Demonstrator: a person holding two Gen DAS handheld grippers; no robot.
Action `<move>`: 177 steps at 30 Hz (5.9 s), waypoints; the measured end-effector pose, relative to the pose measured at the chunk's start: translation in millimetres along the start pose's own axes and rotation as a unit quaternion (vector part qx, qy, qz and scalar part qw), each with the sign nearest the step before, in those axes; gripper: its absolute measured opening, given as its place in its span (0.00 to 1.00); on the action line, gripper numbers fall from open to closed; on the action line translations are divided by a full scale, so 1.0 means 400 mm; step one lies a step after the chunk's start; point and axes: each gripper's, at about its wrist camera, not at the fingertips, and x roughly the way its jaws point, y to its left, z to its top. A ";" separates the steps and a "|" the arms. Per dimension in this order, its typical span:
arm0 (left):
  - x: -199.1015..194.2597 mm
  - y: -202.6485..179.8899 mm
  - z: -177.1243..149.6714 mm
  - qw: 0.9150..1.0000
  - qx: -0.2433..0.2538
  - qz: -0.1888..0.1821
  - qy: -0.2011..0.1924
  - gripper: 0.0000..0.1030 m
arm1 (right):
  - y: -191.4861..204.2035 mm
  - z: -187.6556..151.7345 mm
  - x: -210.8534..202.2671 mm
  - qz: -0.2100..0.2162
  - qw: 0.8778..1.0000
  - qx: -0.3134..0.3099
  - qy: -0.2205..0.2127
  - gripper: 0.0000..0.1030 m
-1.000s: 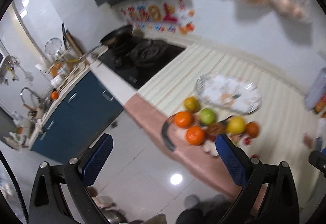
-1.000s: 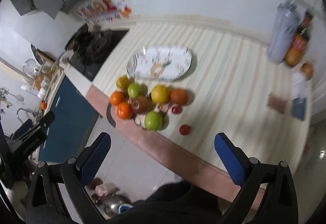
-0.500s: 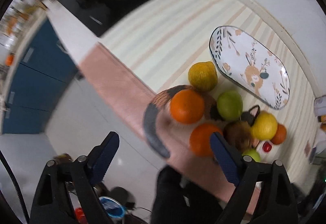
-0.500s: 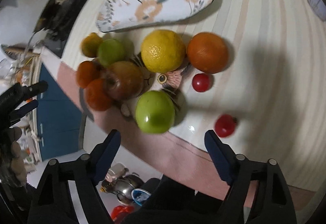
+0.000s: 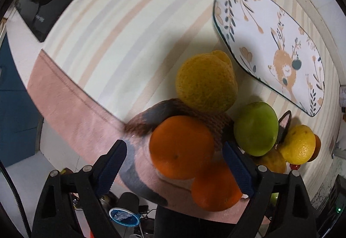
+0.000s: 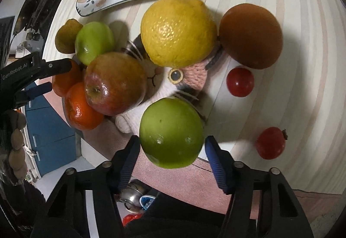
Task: Organize fruits
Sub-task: 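Grasp a tangerine with the left gripper while the right gripper grasps a green apple, then carry both fruits over the oval plate and open both grippers to release them, then lift both grippers away from the plate back toward the fruit pile, then grasp a second tangerine with the left gripper while the right gripper grasps the yellow lemon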
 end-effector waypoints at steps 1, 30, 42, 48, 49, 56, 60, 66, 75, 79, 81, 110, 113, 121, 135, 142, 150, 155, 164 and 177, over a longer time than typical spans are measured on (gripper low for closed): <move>0.003 -0.004 -0.002 1.000 0.005 0.000 0.001 0.70 | 0.004 0.001 0.004 -0.001 1.000 -0.001 -0.001 0.58; -0.318 -0.170 0.055 0.988 0.073 -0.099 -0.088 0.59 | -0.007 0.198 -0.307 0.012 0.990 -0.006 -0.141 0.57; -0.105 -0.248 0.359 0.996 0.061 -0.063 0.013 0.59 | 0.035 0.543 -0.155 -0.030 0.996 0.004 -0.085 0.57; -0.053 -0.254 0.408 0.995 0.061 -0.062 0.043 0.59 | 0.022 0.581 -0.107 -0.026 0.998 0.005 -0.063 0.57; -0.044 -0.251 0.410 0.995 0.059 -0.061 0.047 0.59 | 0.020 0.583 -0.106 -0.027 0.998 0.005 -0.063 0.57; -0.034 -0.255 0.425 0.995 0.048 -0.062 0.060 0.60 | 0.002 0.592 -0.112 -0.004 0.999 0.014 -0.045 0.59; -0.056 -0.253 0.427 0.996 0.051 -0.060 0.048 0.86 | -0.006 0.589 -0.142 -0.001 0.999 0.014 -0.049 0.83; -0.127 -0.245 0.391 0.997 0.059 -0.050 0.009 0.86 | 0.009 0.546 -0.189 -0.033 0.998 0.005 -0.056 0.89; -0.223 -0.198 0.244 0.995 0.061 0.013 -0.075 0.86 | 0.015 0.411 -0.269 -0.064 0.994 -0.024 -0.084 0.89; -0.261 -0.193 0.159 0.992 0.057 0.024 -0.110 0.86 | 0.025 0.332 -0.295 -0.076 0.991 -0.041 -0.106 0.89; -0.284 -0.186 0.119 0.989 0.058 0.031 -0.129 0.86 | 0.028 0.293 -0.313 -0.076 0.989 -0.044 -0.117 0.89; -0.598 -0.185 -0.310 0.956 0.077 0.015 -0.283 0.86 | 0.036 -0.136 -0.650 -0.038 0.960 -0.089 -0.264 0.89; -0.618 -0.189 -0.342 0.953 0.079 0.014 -0.291 0.86 | 0.034 -0.163 -0.678 -0.034 0.957 -0.092 -0.272 0.89; -0.643 -0.192 -0.396 0.951 0.080 0.000 -0.298 0.86 | 0.031 -0.206 -0.708 -0.021 0.956 -0.093 -0.276 0.89; -0.459 -0.135 -0.321 0.972 0.058 0.026 -0.226 1.00 | -0.050 -0.070 -0.475 0.045 0.983 -0.015 -0.180 0.89; -0.231 -0.085 -0.260 0.990 0.033 0.035 -0.134 0.99 | -0.070 0.058 -0.251 0.091 0.990 0.058 -0.091 0.83; -0.103 -0.085 -0.230 0.994 0.058 0.036 -0.090 0.92 | -0.003 0.149 -0.123 0.043 0.995 0.064 -0.060 0.74; -0.071 -0.105 -0.223 0.992 0.085 0.036 -0.084 0.92 | 0.049 0.179 -0.068 -0.017 0.998 0.044 -0.044 0.70; -0.059 -0.125 -0.232 0.989 0.118 -0.005 -0.089 0.56 | 0.056 0.154 -0.059 -0.020 0.999 0.011 -0.042 0.62; -0.047 -0.064 -0.239 0.989 0.115 -0.051 -0.074 0.59 | 0.059 0.121 -0.059 -0.015 0.999 -0.014 -0.043 0.63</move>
